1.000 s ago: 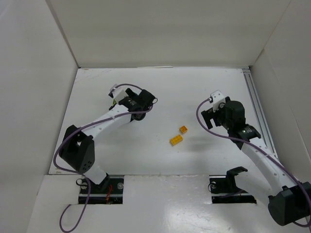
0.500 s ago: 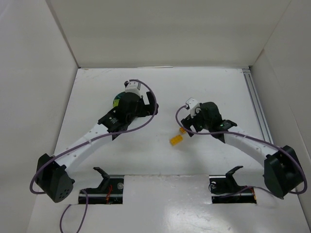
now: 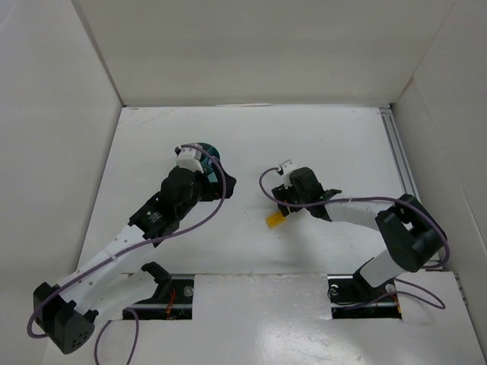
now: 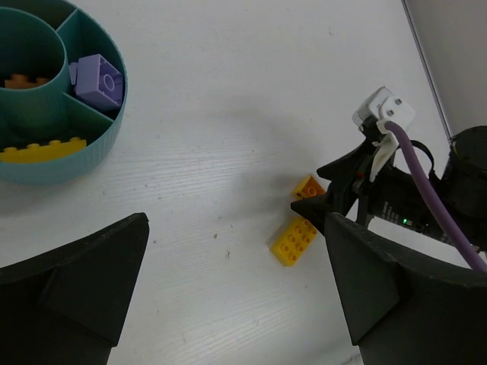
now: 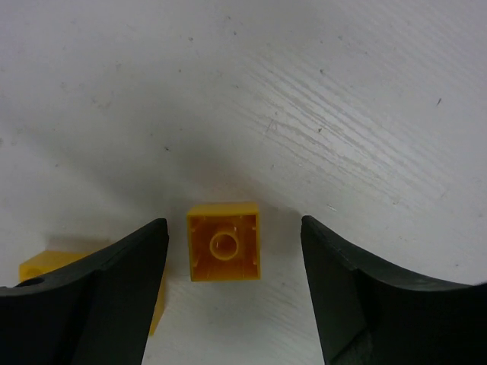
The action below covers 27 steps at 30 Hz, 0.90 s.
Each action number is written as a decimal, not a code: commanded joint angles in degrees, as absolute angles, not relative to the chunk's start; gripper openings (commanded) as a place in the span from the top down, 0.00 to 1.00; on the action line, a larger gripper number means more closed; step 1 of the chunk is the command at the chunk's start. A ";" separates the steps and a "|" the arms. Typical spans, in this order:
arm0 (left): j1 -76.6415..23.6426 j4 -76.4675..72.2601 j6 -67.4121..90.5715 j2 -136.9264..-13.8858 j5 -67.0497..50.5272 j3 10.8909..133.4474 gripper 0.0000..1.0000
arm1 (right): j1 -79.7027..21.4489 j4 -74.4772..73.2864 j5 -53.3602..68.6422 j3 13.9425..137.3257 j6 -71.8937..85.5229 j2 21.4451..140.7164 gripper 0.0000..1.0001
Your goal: Sort the legos into containers by color
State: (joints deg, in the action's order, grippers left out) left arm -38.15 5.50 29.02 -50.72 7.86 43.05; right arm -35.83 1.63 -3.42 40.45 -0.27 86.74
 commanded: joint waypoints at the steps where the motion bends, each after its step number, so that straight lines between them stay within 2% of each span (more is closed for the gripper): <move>1: -38.06 5.36 31.46 -47.12 8.61 41.75 0.00 | -36.47 6.94 -5.44 42.28 3.69 89.20 0.25; 8: -38.06 8.78 34.88 -42.63 10.89 39.90 0.00 | -37.09 8.35 -6.68 40.34 6.68 88.24 0.52; 9: -38.06 9.49 35.94 -41.76 11.86 39.90 0.00 | -37.70 8.35 -6.68 40.34 5.64 86.85 0.58; 11: -38.06 12.64 38.39 -40.88 16.42 39.90 0.00 | -38.23 8.96 -4.67 41.21 3.53 86.31 0.67; 14: -38.06 18.87 45.51 -39.03 23.26 41.04 0.00 | -40.16 9.67 -1.68 44.99 -2.71 85.08 0.74; 19: -38.06 29.95 57.19 -35.87 28.82 41.57 0.00 | -45.34 13.35 1.76 53.42 -11.58 87.27 0.77; 22: -38.06 37.07 65.11 -33.40 31.99 42.18 0.00 | -47.19 15.63 4.56 60.36 -12.65 91.48 0.77; 27: -38.06 40.08 68.73 -29.19 33.31 42.71 0.00 | -48.52 22.22 5.10 69.41 -10.92 100.08 0.77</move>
